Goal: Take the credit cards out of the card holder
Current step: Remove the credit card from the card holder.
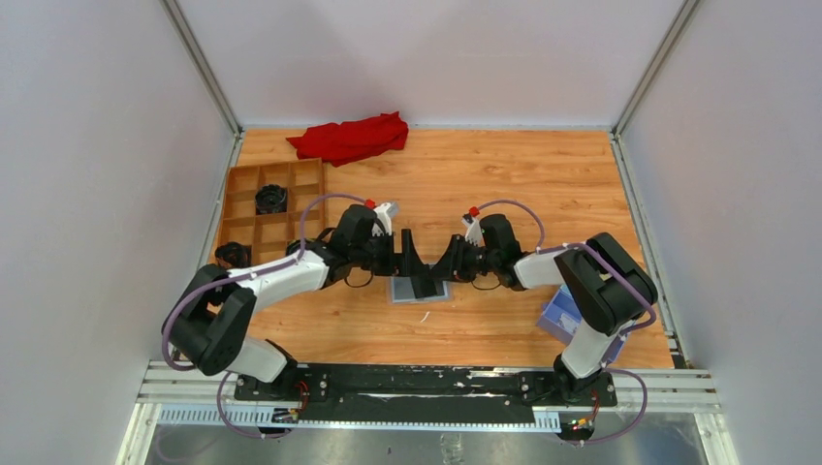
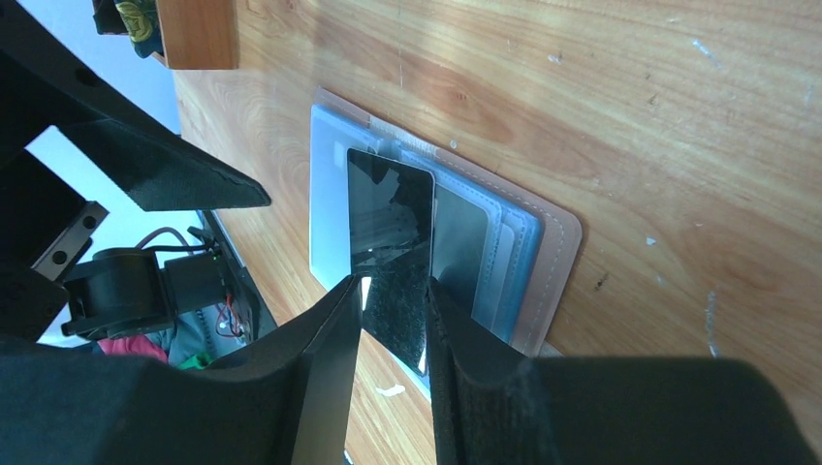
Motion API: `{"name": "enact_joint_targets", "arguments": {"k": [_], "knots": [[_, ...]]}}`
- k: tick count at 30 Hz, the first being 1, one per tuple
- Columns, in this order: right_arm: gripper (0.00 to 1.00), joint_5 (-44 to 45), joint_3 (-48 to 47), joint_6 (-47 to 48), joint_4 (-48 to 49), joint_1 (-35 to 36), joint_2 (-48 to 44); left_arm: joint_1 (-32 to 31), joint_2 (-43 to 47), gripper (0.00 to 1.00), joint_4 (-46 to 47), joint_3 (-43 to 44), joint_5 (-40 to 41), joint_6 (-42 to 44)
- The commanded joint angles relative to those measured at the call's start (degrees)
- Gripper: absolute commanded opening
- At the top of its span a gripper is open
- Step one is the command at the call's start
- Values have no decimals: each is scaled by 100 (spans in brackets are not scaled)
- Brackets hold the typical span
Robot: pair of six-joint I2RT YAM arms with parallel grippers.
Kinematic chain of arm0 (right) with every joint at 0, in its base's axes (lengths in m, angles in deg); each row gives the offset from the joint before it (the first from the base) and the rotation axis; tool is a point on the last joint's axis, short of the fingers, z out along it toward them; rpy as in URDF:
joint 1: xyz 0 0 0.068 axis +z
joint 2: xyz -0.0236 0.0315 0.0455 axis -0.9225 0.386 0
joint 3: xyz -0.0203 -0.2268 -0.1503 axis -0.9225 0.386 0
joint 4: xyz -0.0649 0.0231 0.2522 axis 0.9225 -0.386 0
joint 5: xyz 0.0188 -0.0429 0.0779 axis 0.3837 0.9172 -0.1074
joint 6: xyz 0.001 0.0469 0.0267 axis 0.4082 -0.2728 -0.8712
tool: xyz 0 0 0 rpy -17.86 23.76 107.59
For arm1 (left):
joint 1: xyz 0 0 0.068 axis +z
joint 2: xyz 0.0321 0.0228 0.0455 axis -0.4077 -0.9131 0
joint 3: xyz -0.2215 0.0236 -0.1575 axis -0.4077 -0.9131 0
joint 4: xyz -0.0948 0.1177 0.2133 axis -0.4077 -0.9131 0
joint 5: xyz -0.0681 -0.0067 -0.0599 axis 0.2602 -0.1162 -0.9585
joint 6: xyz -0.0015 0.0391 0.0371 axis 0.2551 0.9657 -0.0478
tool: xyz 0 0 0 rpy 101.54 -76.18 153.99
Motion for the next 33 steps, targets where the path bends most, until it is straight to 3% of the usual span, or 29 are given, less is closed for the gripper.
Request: {"name": "enact_joint_targets", "arguments": {"k": [1,12,33], "knots": [[34,60,184,-2,-103,-57,184,-42,-241,86,222,-56,-53,-207],[34,26,198,-9,-88,-56,173,-50,-307,86,267,-288,215,-586],[34,-96,220,-67,1,-44,237,-55,-1037,84,910,-254,-99,-848]]}}
